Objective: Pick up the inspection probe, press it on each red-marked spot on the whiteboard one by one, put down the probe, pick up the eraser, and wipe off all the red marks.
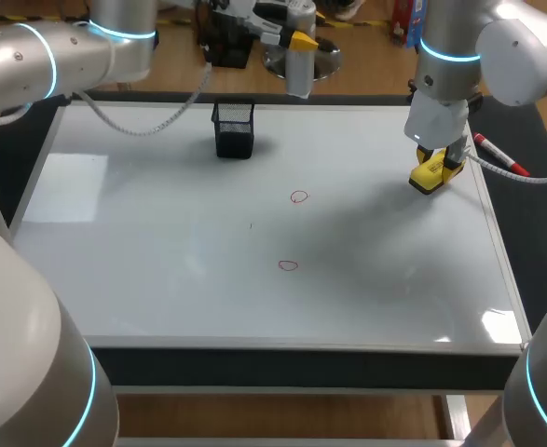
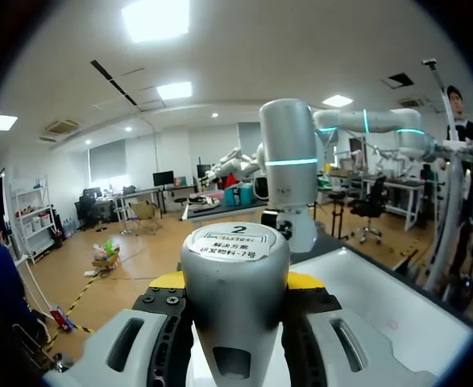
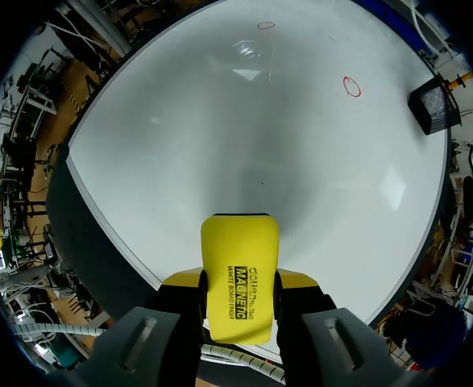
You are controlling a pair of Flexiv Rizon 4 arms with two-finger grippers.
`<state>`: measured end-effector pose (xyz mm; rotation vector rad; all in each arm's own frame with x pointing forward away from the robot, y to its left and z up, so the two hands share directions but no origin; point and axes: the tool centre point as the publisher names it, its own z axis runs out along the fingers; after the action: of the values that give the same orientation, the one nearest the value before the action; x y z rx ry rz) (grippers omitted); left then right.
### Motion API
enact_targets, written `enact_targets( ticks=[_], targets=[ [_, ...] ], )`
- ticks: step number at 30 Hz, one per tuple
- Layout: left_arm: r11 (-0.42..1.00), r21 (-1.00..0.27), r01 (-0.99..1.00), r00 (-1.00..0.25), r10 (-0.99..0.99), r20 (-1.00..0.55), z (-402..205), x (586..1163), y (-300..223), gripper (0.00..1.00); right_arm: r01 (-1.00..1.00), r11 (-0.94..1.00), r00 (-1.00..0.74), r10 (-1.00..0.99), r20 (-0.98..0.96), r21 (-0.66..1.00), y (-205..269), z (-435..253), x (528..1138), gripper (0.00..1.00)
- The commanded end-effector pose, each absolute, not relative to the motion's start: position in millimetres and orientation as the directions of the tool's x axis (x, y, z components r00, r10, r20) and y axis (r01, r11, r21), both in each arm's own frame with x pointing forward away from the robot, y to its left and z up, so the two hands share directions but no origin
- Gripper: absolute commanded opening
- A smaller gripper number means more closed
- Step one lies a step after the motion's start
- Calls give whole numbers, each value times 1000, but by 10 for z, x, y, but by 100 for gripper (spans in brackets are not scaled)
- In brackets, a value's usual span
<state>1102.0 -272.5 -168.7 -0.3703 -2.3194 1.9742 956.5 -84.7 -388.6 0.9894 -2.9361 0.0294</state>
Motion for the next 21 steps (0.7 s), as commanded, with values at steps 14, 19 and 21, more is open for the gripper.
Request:
enact_targets(
  ticks=[14,19,21],
  targets=[
    [113,-984,136,-930,356,-87,-1733,11095,-2669,0,-607,795,-794,-606,50,-6,-852,-3878,9570,0],
    [113,-984,136,-930,356,-87,-1733,11095,-2669,0,-607,795,-794,-606,50,-6,-852,-3878,9570,0],
    [113,-984,136,-930,356,-87,-1733,11095,-2669,0,-607,795,-794,-606,50,-6,-852,-3878,9570,0]
  ],
)
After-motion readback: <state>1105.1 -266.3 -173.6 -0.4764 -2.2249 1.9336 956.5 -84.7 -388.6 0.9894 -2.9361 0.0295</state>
